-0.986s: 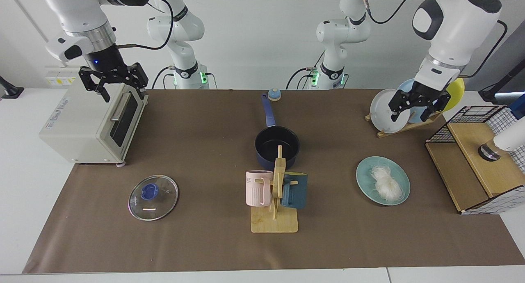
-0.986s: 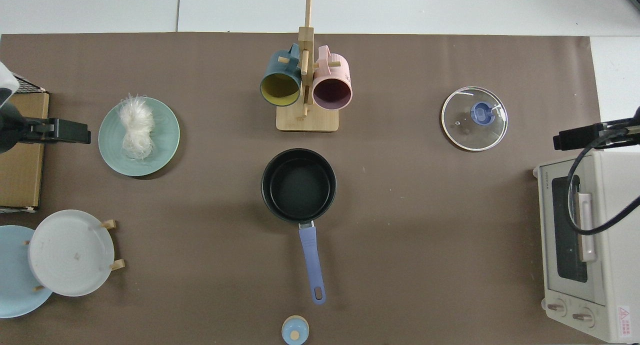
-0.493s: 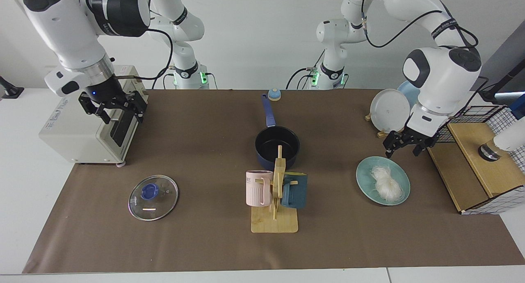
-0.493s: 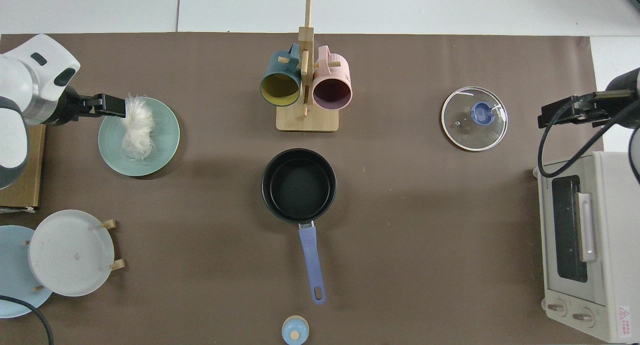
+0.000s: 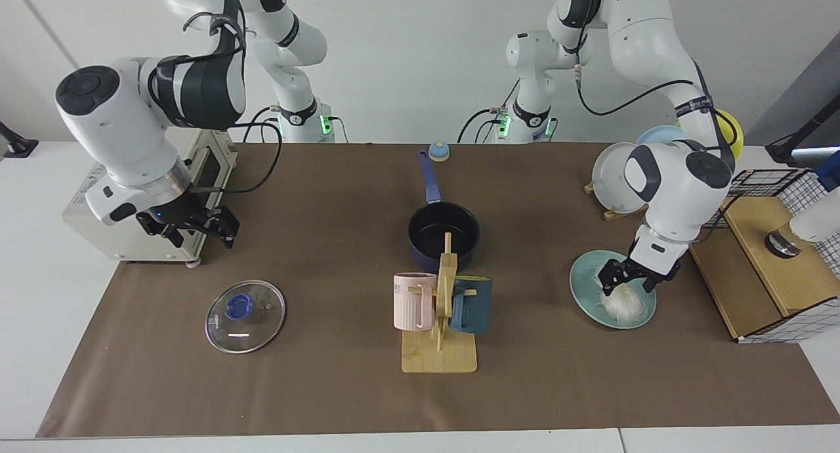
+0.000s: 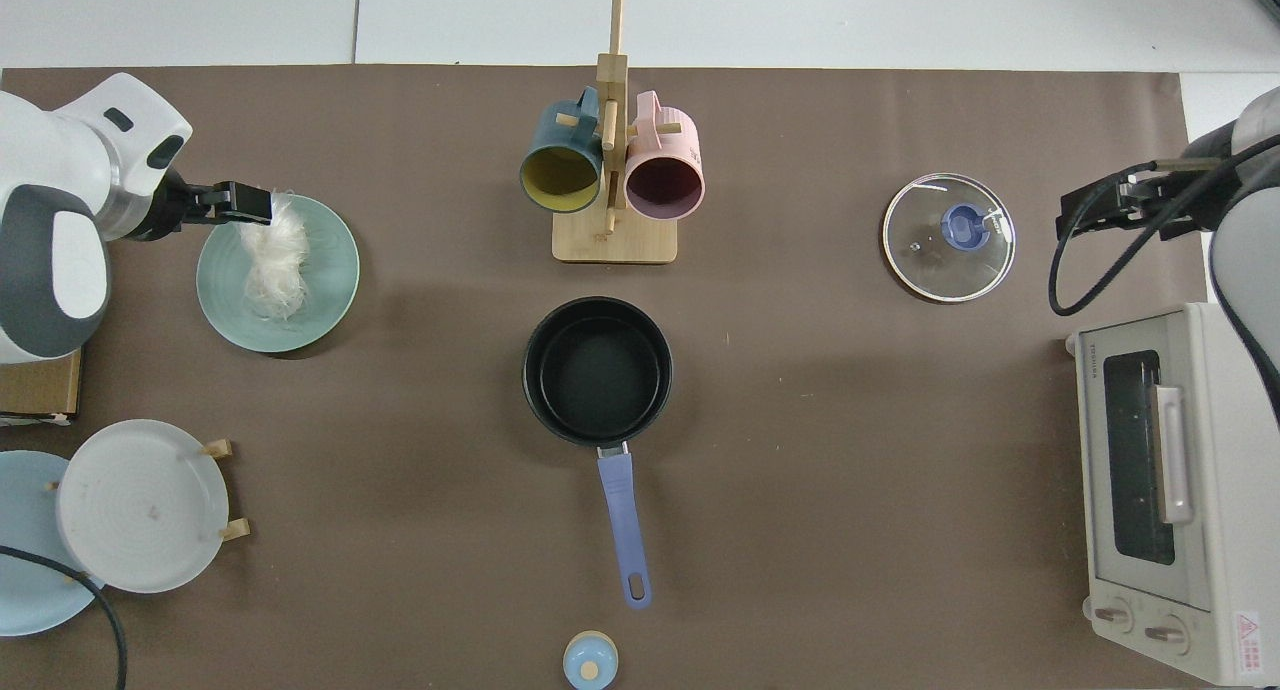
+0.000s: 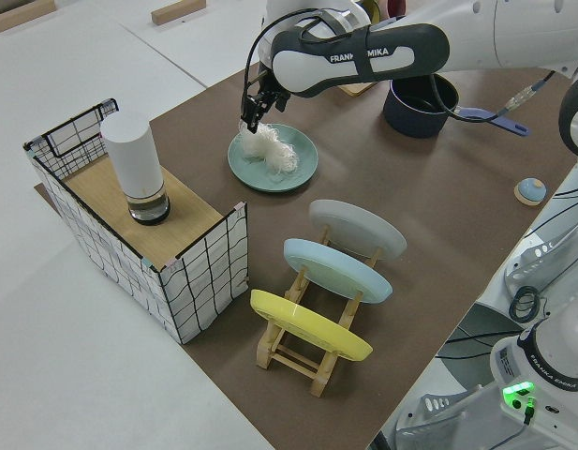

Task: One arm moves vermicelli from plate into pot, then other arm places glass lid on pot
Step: 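Reach the left gripper to the vermicelli while the right gripper reaches the lid, then grasp the vermicelli with the left gripper while the right gripper grasps the lid, then carry the vermicelli with the left gripper over the black saucepan, then release the vermicelli into the saucepan and withdraw the left gripper, then carry the glass lid with the right gripper over the saucepan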

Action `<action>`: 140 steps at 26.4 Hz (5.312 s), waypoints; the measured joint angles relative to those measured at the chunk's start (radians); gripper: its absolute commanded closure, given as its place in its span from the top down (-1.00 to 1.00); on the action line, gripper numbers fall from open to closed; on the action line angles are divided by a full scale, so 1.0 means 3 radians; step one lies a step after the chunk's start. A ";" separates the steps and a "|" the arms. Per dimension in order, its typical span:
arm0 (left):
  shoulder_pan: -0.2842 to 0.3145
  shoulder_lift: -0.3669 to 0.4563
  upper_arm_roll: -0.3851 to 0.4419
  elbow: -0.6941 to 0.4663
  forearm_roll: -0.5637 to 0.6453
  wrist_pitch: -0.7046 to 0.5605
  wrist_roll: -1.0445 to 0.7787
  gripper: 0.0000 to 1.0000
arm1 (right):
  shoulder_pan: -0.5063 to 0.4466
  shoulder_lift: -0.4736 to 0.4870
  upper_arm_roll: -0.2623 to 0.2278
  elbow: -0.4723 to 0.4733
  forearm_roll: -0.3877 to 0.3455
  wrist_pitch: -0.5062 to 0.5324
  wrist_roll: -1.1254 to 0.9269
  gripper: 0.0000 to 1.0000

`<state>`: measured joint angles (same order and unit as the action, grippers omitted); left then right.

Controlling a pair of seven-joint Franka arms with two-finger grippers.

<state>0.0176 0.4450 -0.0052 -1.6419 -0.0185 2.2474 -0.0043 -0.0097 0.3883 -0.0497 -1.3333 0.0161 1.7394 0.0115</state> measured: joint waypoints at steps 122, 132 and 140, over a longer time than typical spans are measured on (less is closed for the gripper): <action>0.0005 -0.1290 -0.0652 -0.0111 0.0092 -0.1578 -0.0969 1.00 | 0.1186 -0.0794 0.0101 -0.1269 0.0010 0.0340 0.1347 -1.00; 0.0008 -0.1385 -0.0176 -0.0112 0.0055 -0.1696 -0.0154 1.00 | 0.1771 -0.0790 0.0103 -0.1275 0.0010 0.0440 0.2265 -1.00; -0.0001 -0.1385 -0.0221 -0.0112 0.0049 -0.1696 -0.0128 1.00 | 0.2145 -0.0628 0.0102 -0.1171 0.0006 0.0507 0.3019 -1.00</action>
<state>0.0172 0.0294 -0.0715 -1.6754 -0.0037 1.7385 -0.0427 0.6338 0.2000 -0.0191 -1.6845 0.0180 1.8913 0.9172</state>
